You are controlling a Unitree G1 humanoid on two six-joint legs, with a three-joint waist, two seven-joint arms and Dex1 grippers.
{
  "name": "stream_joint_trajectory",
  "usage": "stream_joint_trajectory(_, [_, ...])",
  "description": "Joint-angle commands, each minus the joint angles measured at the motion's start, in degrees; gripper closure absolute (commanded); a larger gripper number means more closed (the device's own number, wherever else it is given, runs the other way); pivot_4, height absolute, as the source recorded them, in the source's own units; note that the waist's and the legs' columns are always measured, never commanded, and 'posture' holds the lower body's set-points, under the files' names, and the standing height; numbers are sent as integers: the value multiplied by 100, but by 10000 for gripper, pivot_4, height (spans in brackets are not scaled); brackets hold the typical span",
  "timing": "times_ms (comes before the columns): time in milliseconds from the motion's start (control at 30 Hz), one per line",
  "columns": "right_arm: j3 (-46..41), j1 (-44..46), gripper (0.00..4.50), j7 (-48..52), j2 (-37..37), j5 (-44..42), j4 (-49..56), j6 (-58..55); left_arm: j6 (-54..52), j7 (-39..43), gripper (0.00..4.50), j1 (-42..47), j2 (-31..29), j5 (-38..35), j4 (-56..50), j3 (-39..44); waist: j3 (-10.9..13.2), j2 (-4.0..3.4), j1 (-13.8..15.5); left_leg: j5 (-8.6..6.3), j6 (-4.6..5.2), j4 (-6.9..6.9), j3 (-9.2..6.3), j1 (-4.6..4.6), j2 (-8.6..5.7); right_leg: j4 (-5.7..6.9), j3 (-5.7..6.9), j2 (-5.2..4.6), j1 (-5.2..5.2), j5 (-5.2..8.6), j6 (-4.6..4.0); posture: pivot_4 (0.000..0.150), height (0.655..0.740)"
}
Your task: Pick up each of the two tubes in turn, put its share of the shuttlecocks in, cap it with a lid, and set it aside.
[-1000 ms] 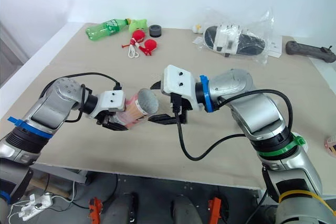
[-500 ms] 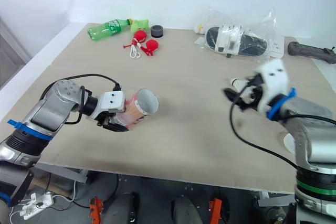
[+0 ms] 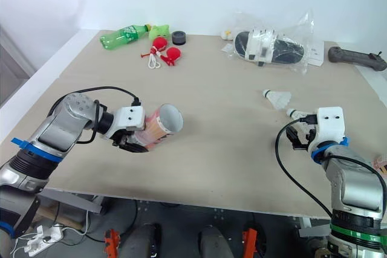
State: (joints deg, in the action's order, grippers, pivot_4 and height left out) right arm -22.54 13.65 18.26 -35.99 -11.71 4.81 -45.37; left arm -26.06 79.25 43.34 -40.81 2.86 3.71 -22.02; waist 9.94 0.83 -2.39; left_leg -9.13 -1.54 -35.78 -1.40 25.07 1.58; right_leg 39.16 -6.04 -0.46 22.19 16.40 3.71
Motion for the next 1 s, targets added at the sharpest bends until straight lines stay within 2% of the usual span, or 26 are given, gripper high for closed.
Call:
stream_joint_trajectory(33, [20, 256, 129, -76, 47, 81, -362, 534, -16, 51, 15266, -109, 78, 4, -57, -219, -1, -2, 0, 0, 0, 1, 0, 0, 0, 0, 0, 0, 0, 0, 0, 1500, 7400])
stream_joint_trajectory(467, [526, 1223, 129, -76, 184, 248, -2045, 1696, -102, 6, 15266, -268, -33, 12, -339, -160, -1, -3, -17, -1, 1, 8, 6, 1, 0, -3, -7, 1, 2, -9, -21, 1500, 7400])
stream_joint_trajectory(567, [540, 1265, 7701, -109, 194, 284, -2240, 1844, -123, 3, 15266, -293, -55, 15, -395, -149, -1, -3, -19, -1, 1, 10, 9, 0, 0, -4, -10, 1, 4, -9, -21, 1500, 7400])
stream_joint_trajectory(700, [554, 1284, 23087, -137, 184, 292, -2320, 1954, -129, -8, 15266, -312, -72, 26, -411, -135, -1, -3, -20, -1, 1, 10, 9, 0, 0, -4, -10, 1, 3, -8, -19, 1500, 7400])
stream_joint_trajectory(733, [557, 1283, 29200, -134, 183, 288, -2313, 1957, -131, -11, 15266, -316, -73, 26, -414, -134, -1, -3, -21, -1, 1, 10, 10, -1, 0, -4, -11, 1, 4, -8, -20, 1500, 7400])
stream_joint_trajectory(767, [558, 1276, 30163, -130, 179, 285, -2292, 1953, -129, -13, 15266, -319, -74, 26, -417, -134, -1, -3, -22, -1, 1, 10, 10, -1, 0, -4, -11, 1, 4, -8, -20, 1500, 7400])
stream_joint_trajectory(800, [537, 1255, 37028, -136, 175, 276, -2243, 1936, -125, -13, 15266, -323, -74, 24, -419, -134, -1, -3, -22, -1, 1, 10, 10, -1, 0, -4, -11, 1, 4, -8, -20, 1500, 7400])
stream_joint_trajectory(833, [504, 1226, 39918, -147, 169, 262, -2185, 1911, -123, -15, 15266, -324, -72, 22, -418, -135, -2, -3, -22, -1, 1, 10, 10, -1, 1, -4, -11, 2, 4, -8, -19, 1500, 7400])
stream_joint_trajectory(867, [469, 1154, 44609, -142, 142, 250, -2073, 1856, -118, -19, 15266, -322, -67, 21, -416, -136, -2, -3, -22, -1, 1, 10, 9, -2, 1, -4, -10, 2, 3, -8, -19, 1500, 7400])
stream_joint_trajectory(1000, [279, 813, 44609, -100, 18, 148, -1447, 1536, -98, -36, 15266, -314, -52, 19, -389, -144, -2, -5, -7, -1, 1, 9, 9, -1, 0, -4, -10, 1, 3, -9, -19, 1500, 7400])
